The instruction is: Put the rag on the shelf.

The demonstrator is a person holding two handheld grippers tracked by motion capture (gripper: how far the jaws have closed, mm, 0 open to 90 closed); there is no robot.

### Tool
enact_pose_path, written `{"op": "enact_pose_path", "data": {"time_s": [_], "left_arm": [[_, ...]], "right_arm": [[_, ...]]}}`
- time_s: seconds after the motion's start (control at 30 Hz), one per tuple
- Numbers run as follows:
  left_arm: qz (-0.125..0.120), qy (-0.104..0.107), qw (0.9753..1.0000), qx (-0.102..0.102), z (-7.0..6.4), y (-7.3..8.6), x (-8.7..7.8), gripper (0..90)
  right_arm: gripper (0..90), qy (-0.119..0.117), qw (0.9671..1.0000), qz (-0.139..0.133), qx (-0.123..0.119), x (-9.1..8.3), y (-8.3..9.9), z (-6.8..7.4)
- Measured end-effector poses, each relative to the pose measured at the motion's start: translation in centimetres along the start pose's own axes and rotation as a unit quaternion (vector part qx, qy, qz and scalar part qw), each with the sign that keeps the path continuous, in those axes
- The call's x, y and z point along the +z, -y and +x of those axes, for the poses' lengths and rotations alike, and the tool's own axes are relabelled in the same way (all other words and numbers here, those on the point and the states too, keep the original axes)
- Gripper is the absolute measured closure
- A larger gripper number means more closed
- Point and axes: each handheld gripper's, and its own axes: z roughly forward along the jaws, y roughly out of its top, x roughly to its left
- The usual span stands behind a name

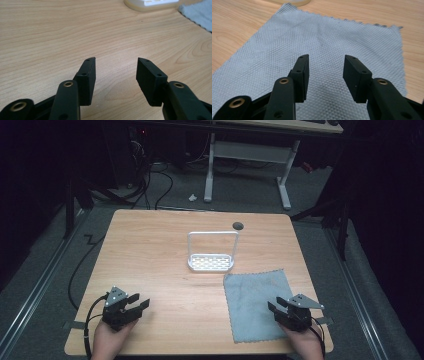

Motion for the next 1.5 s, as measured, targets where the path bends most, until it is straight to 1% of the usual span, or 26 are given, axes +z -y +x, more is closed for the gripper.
{"op": "enact_pose_path", "data": {"time_s": [0.03, 0.1, 0.13, 0.2, 0.27, 0.37, 0.47, 0.5, 0.53, 0.57, 0.63, 0.67, 0.7, 0.77, 0.8, 0.83, 0.93, 1.0, 1.03, 1.13, 1.23, 1.3, 1.37, 1.43, 1.47, 1.5], "left_arm": [[-0.002, 0.003, 1.0000, 0.001, -0.1, 0.0, 0.0, 51.0], [-0.013, 0.010, 0.9998, -0.009, 0.0, 0.0, -0.1, 51.7], [-0.015, 0.011, 0.9998, -0.010, 0.0, 0.0, -0.1, 51.7], [-0.018, 0.010, 0.9998, -0.006, -0.1, -0.1, -0.1, 51.5], [-0.020, 0.015, 0.9997, -0.004, -0.1, -0.1, -0.1, 51.3], [-0.020, 0.012, 0.9997, 0.006, -0.2, 0.0, -0.1, 52.0], [-0.023, 0.018, 0.9996, 0.004, -0.2, 0.0, -0.1, 51.9], [-0.023, 0.018, 0.9996, 0.002, -0.3, -0.1, -0.1, 51.0], [-0.024, 0.017, 0.9996, 0.002, -0.3, -0.1, 0.0, 50.0], [-0.022, 0.018, 0.9996, 0.003, -0.4, -0.1, 0.0, 51.0], [-0.025, 0.017, 0.9995, 0.006, -0.5, -0.1, 0.0, 54.2], [-0.025, 0.015, 0.9995, 0.009, -0.6, -0.1, -0.1, 54.2], [-0.025, 0.016, 0.9995, 0.010, -0.6, -0.1, -0.1, 55.2], [-0.026, 0.016, 0.9995, 0.008, -0.6, -0.1, 0.0, 54.9], [-0.026, 0.015, 0.9995, 0.008, -0.6, -0.1, 0.0, 55.4], [-0.026, 0.015, 0.9995, 0.008, -0.6, -0.2, 0.0, 55.4], [-0.031, 0.017, 0.9993, 0.008, -0.6, -0.3, -0.1, 55.6], [-0.033, 0.020, 0.9992, 0.008, -0.6, -0.3, -0.2, 55.4], [-0.034, 0.022, 0.9992, 0.007, -0.7, -0.3, -0.2, 55.4], [-0.030, 0.024, 0.9992, 0.014, -1.0, -0.3, -0.2, 55.7], [-0.026, 0.032, 0.9991, 0.013, -1.5, -0.4, 0.1, 56.1], [-0.027, 0.034, 0.9989, 0.019, -2.1, -0.5, 0.2, 56.0], [-0.026, 0.035, 0.9987, 0.027, -2.6, -0.6, 0.3, 55.9], [-0.025, 0.035, 0.9986, 0.032, -3.0, -0.6, 0.4, 55.9], [-0.024, 0.036, 0.9985, 0.033, -3.1, -0.6, 0.4, 55.9], [-0.023, 0.039, 0.9985, 0.032, -3.2, -0.6, 0.4, 56.1]], "right_arm": [[58.1, 0.000, 1.0000, 0.000, 0.000, 0.0, 0.0, 0.0], [58.1, -0.003, 1.0000, 0.001, 0.004, 0.1, 0.0, -0.1], [58.1, -0.004, 1.0000, 0.001, 0.008, 0.1, 0.1, -0.1], [58.1, -0.004, 1.0000, 0.001, 0.008, 0.0, 0.2, -0.2], [58.1, -0.003, 0.9999, 0.001, 0.010, -0.1, 0.2, -0.3], [58.2, -0.006, 0.9999, -0.002, 0.015, -0.1, 0.2, -0.4], [59.5, -0.008, 0.9999, -0.002, 0.013, 0.0, 0.1, -0.1], [60.0, -0.010, 0.9999, -0.001, 0.008, 0.1, 0.0, 0.1], [61.1, -0.013, 0.9999, 0.000, 0.010, 0.1, 0.0, 0.3], [63.8, -0.022, 0.9997, 0.001, 0.007, 0.4, -0.2, 0.8], [71.7, -0.029, 0.9996, 0.005, -0.003, 0.8, -0.5, 1.6], [71.7, -0.029, 0.9996, 0.005, -0.003, 0.8, -0.5, 1.6], [75.7, -0.034, 0.9993, 0.008, -0.009, 1.0, -0.6, 2.1], [85.9, -0.041, 0.9987, 0.019, -0.025, 1.6, -0.8, 2.9], [90.0, -0.048, 0.9973, 0.032, -0.045, 2.3, -1.0, 3.7], [90.0, -0.048, 0.9973, 0.032, -0.045, 2.3, -1.0, 3.7], [90.0, -0.041, 0.9961, 0.048, -0.061, 3.1, -1.3, 4.5], [90.0, -0.047, 0.9946, 0.064, -0.068, 3.6, -1.1, 4.9], [90.0, -0.047, 0.9946, 0.064, -0.068, 3.6, -1.1, 4.9], [90.0, -0.061, 0.9937, 0.063, -0.070, 3.3, -0.8, 5.2], [90.0, -0.080, 0.9917, 0.066, -0.075, 3.1, -0.7, 6.1], [90.0, -0.096, 0.9896, 0.065, -0.084, 3.1, -0.6, 7.1], [90.0, -0.111, 0.9865, 0.066, -0.101, 3.2, -0.7, 8.4], [90.0, -0.120, 0.9839, 0.064, -0.115, 3.4, -0.9, 9.2], [90.0, -0.113, 0.9845, 0.062, -0.119, 3.3, -1.1, 9.2], [90.0, -0.105, 0.9862, 0.054, -0.116, 3.1, -1.3, 8.8]]}}
